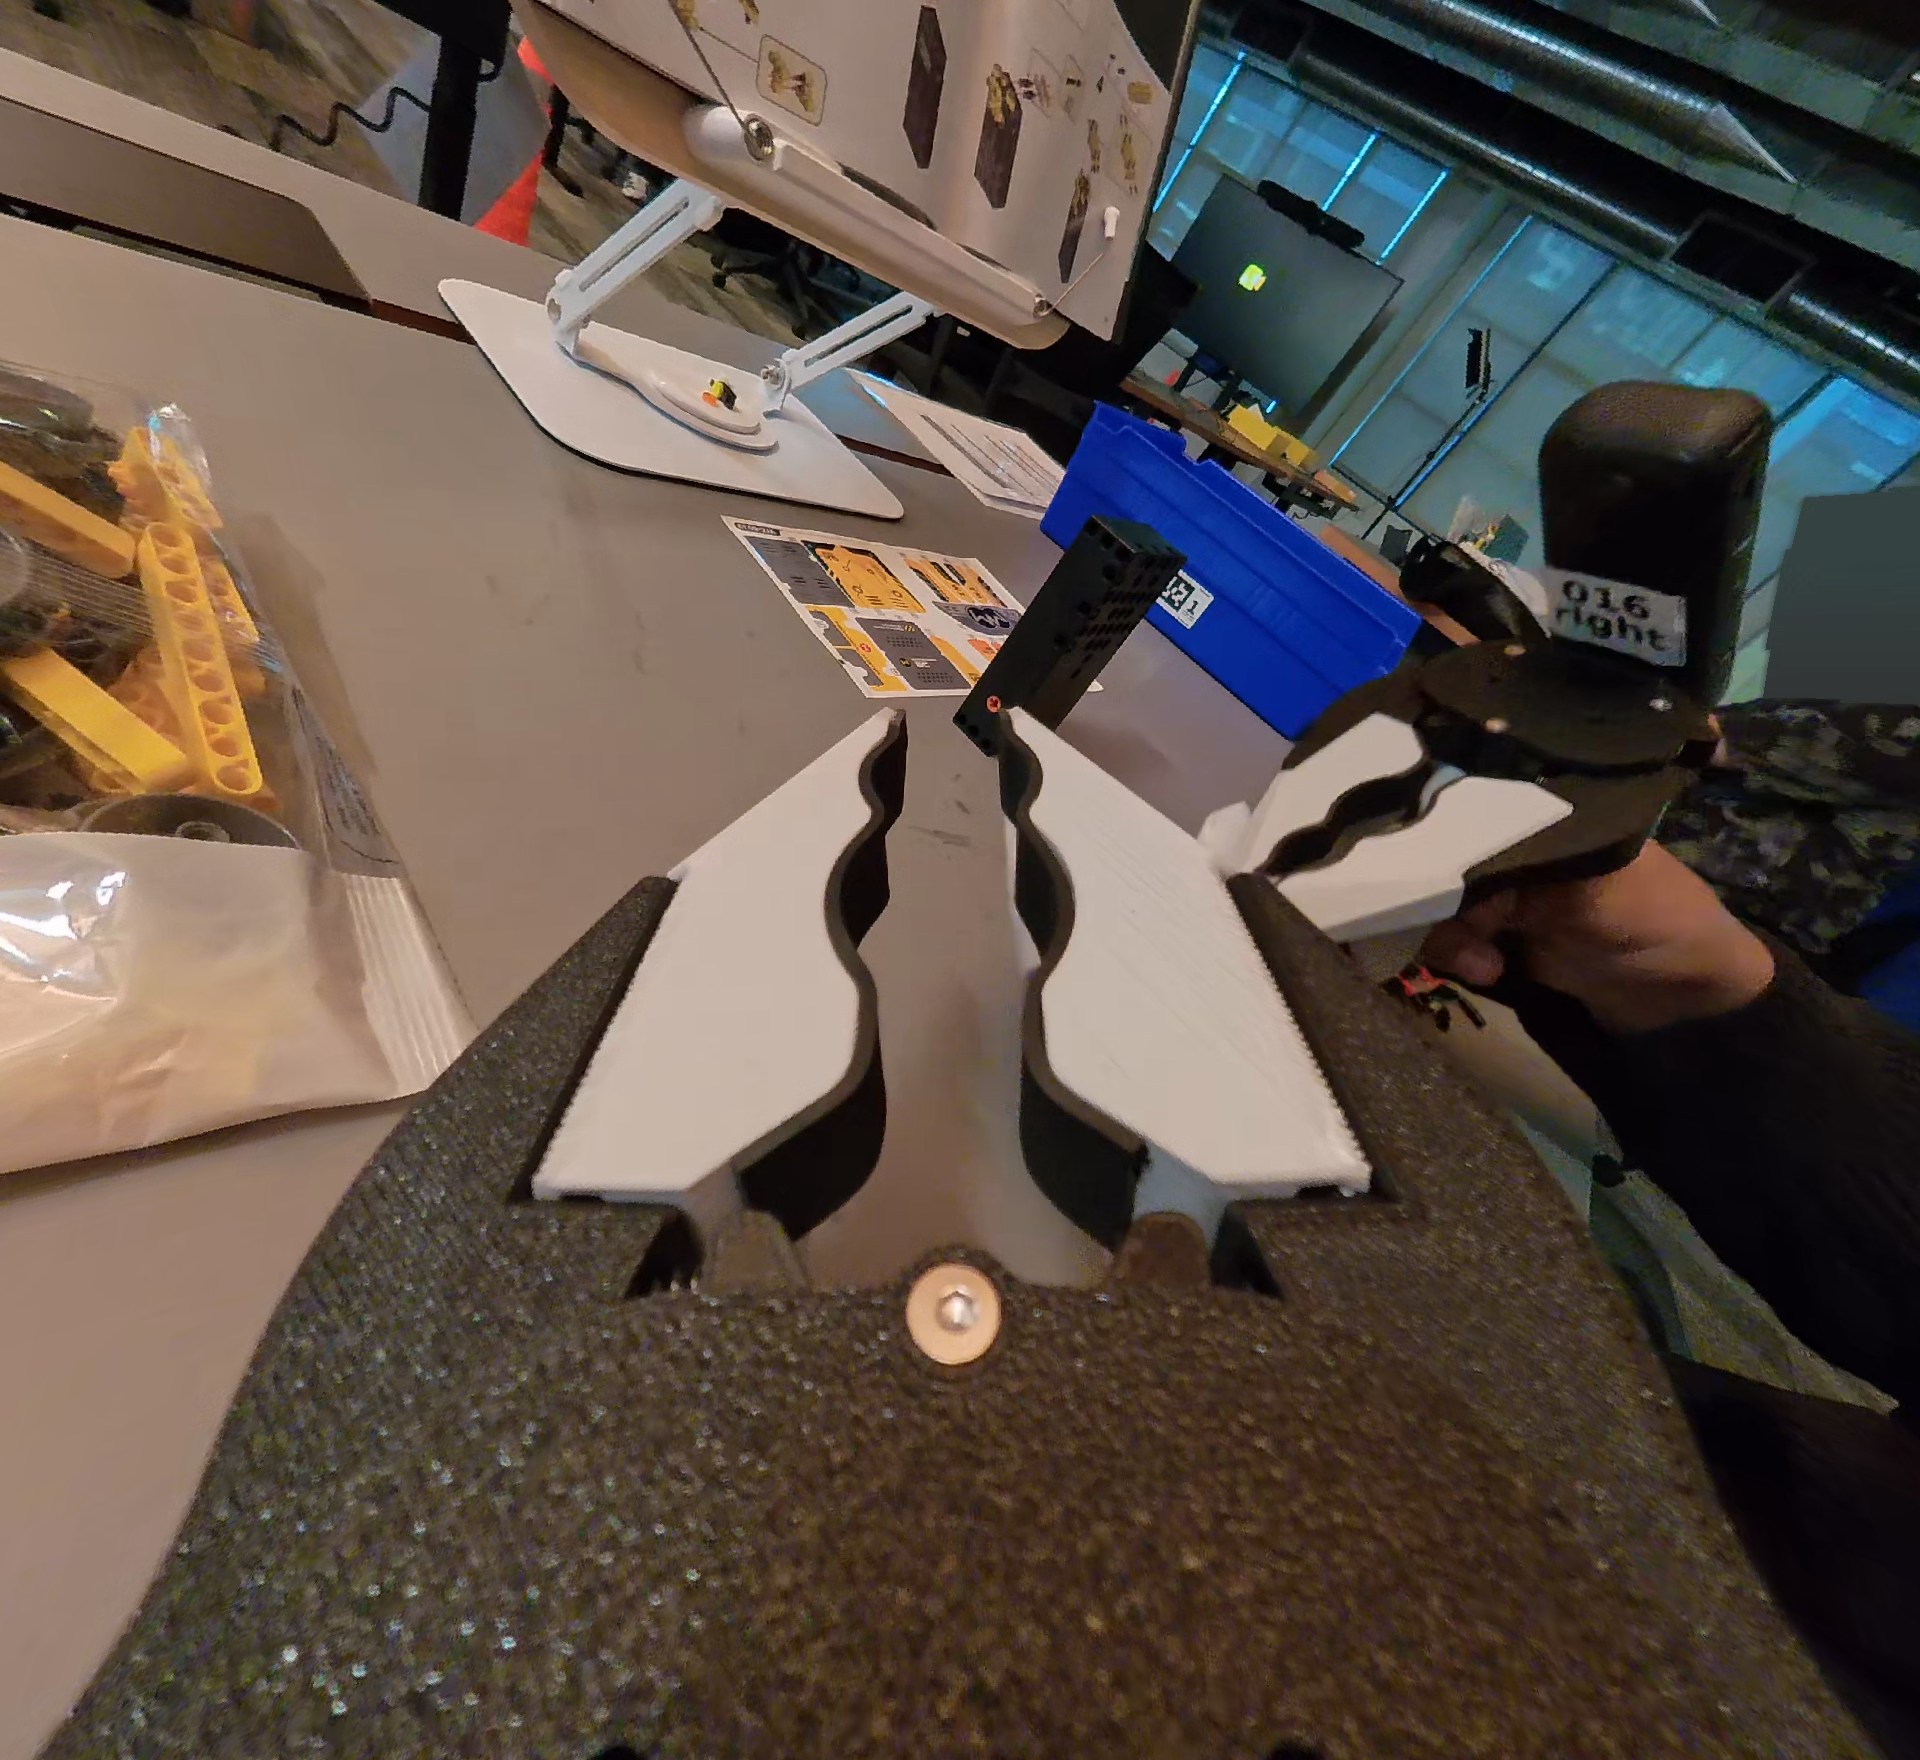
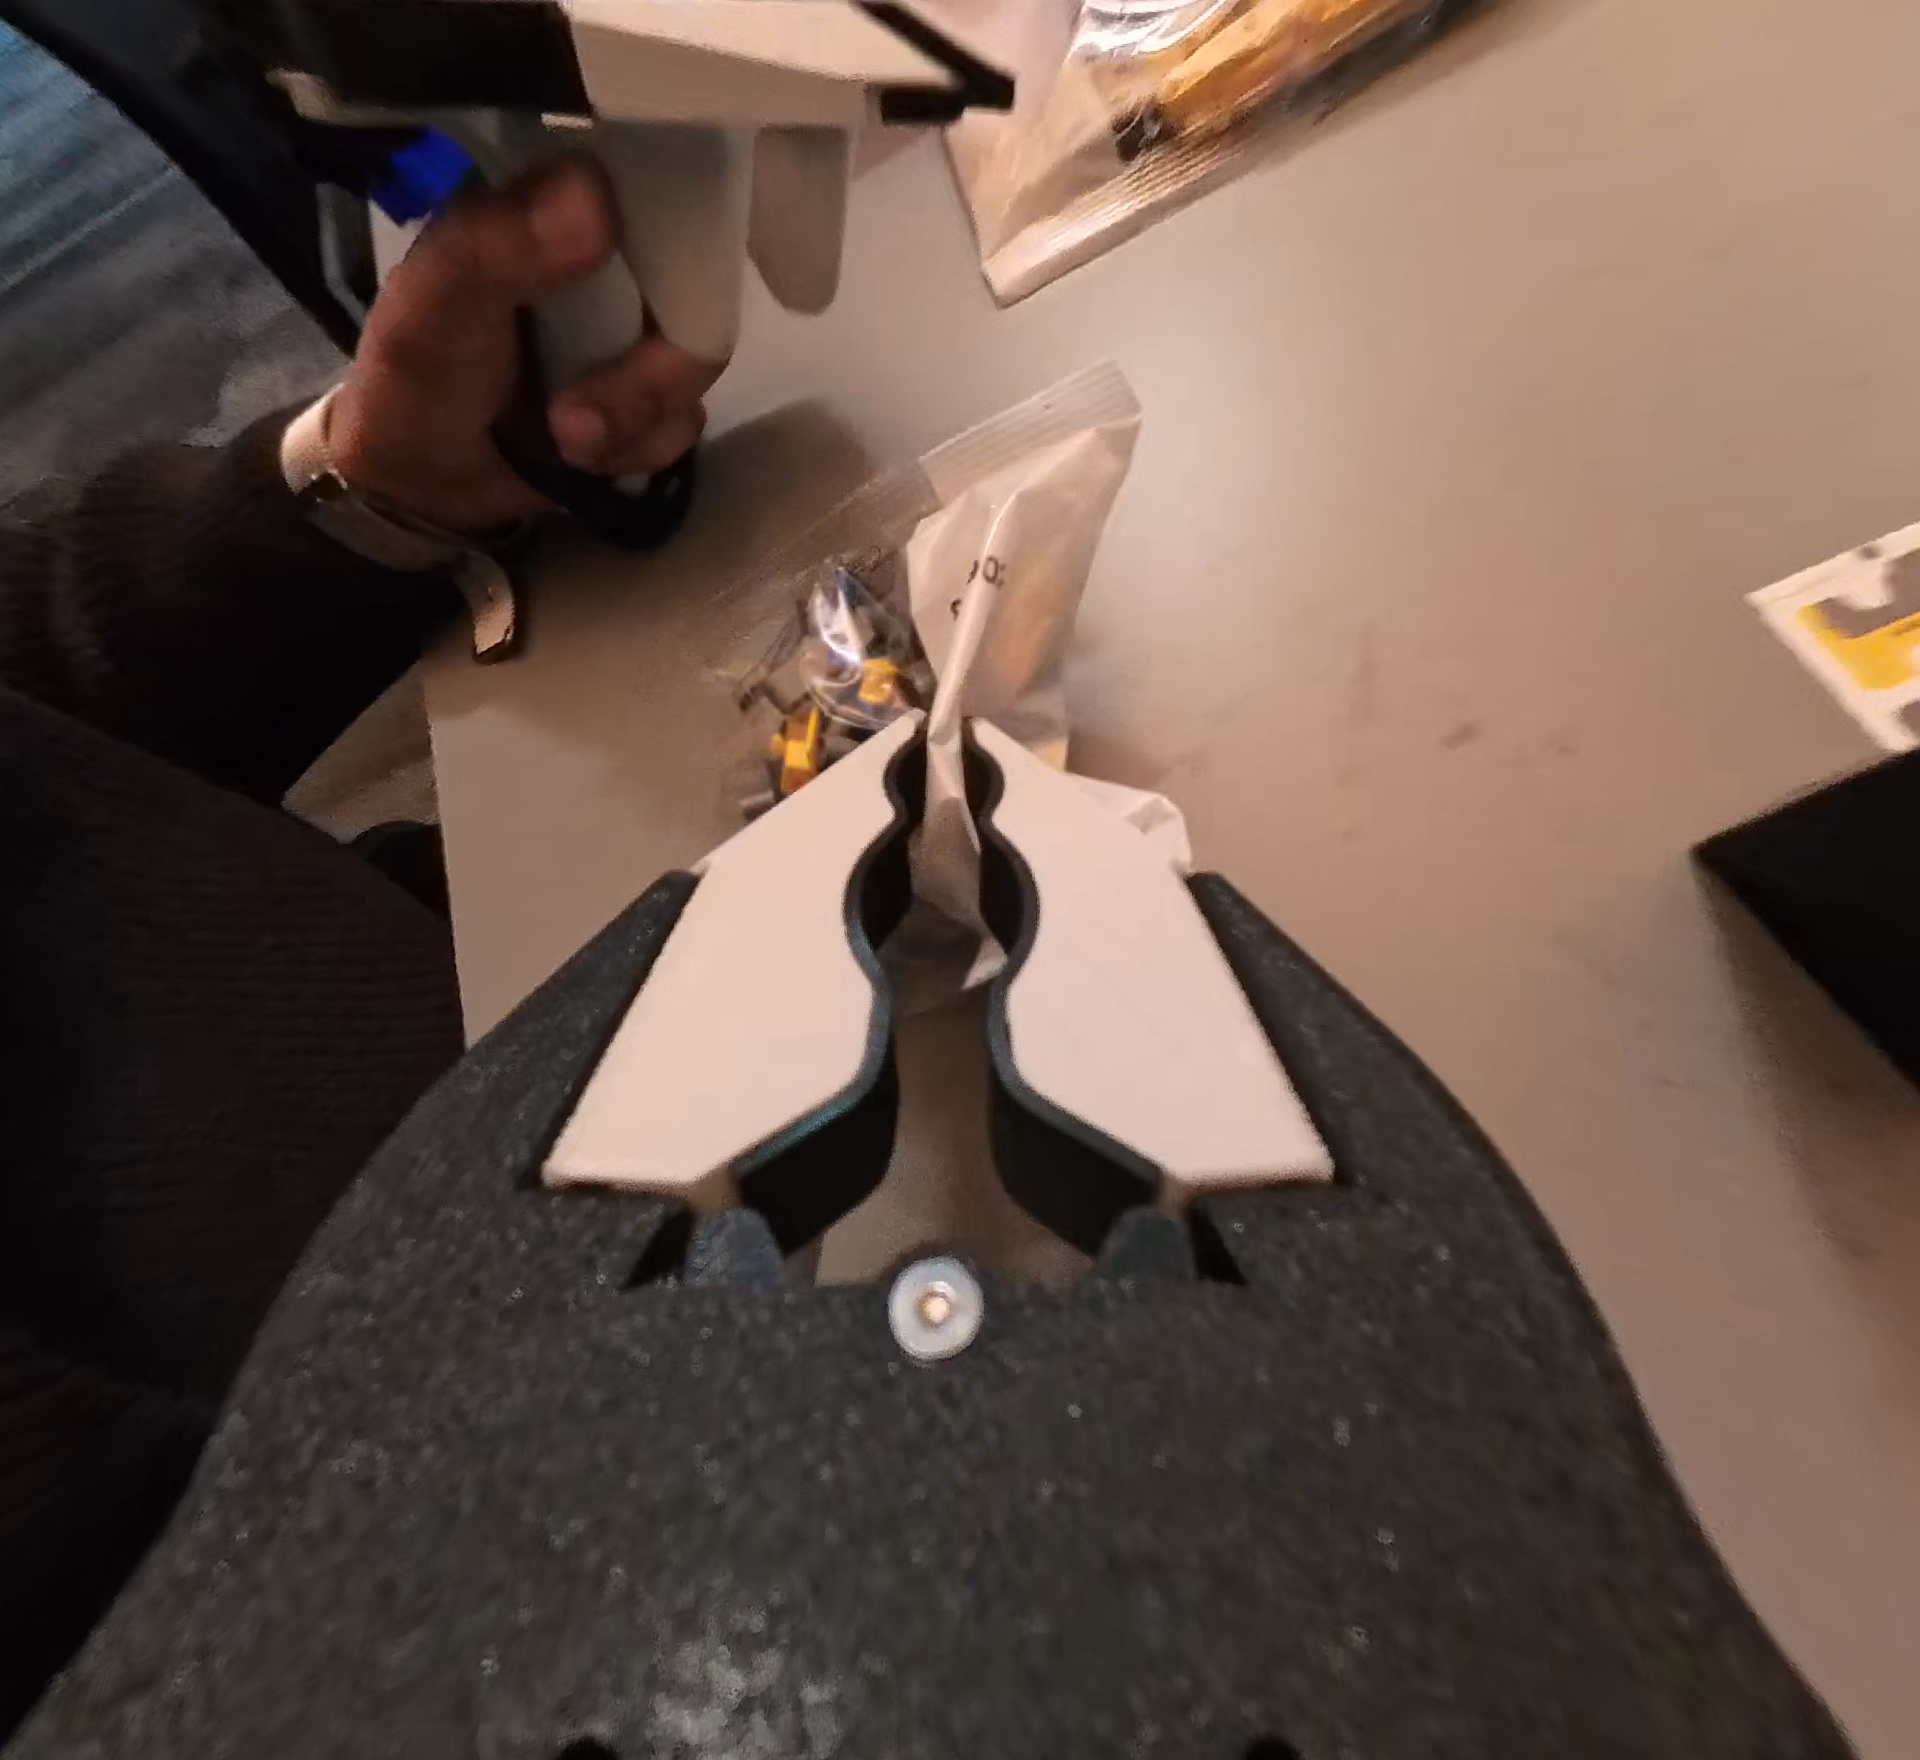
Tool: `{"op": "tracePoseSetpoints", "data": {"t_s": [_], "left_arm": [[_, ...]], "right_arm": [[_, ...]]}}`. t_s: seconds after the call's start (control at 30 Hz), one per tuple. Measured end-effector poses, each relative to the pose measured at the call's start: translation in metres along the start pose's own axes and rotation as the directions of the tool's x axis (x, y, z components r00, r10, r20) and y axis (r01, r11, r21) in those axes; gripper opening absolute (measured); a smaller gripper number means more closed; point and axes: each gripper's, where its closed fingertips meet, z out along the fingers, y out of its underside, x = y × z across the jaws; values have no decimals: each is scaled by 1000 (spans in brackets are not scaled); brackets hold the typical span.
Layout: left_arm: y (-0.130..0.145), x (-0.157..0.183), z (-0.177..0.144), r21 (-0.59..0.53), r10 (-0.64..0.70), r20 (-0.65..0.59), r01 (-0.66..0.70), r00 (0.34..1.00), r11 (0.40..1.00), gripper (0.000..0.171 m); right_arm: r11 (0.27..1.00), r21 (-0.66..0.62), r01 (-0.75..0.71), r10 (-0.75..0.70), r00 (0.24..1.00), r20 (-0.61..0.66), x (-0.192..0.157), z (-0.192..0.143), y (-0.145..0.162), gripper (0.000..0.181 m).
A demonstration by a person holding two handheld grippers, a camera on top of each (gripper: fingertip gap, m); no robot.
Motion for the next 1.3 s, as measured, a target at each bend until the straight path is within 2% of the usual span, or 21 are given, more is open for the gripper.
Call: {"op": "tracePoseSetpoints", "data": {"t_s": [0.13,0.63,0.93,1.03,1.13,1.3], "left_arm": [[0,0,0,-2,0,0,0,1000,1000,17],[0,0,0,-3,-2,-2,2,1000,1000,16],[1,0,0,-4,-4,-2,4,1000,1000,16],[1,0,0,-4,-5,-2,5,1000,1000,17],[1,0,0,-4,-6,-2,6,1000,1000,16],[0,-1,0,-3,-9,-3,9,1000,1000,16]], "right_arm": [[1000,30,-8,8,1000,-3,2,-13,-13,3],[948,297,-117,94,991,92,2,-55,-64,6],[965,254,-62,66,998,-8,12,-57,-56,0],[956,266,-126,127,992,15,15,-57,-57,0],[924,282,-258,254,966,53,25,-55,-57,0],[835,322,-446,389,893,226,26,-58,-63,0]]}}
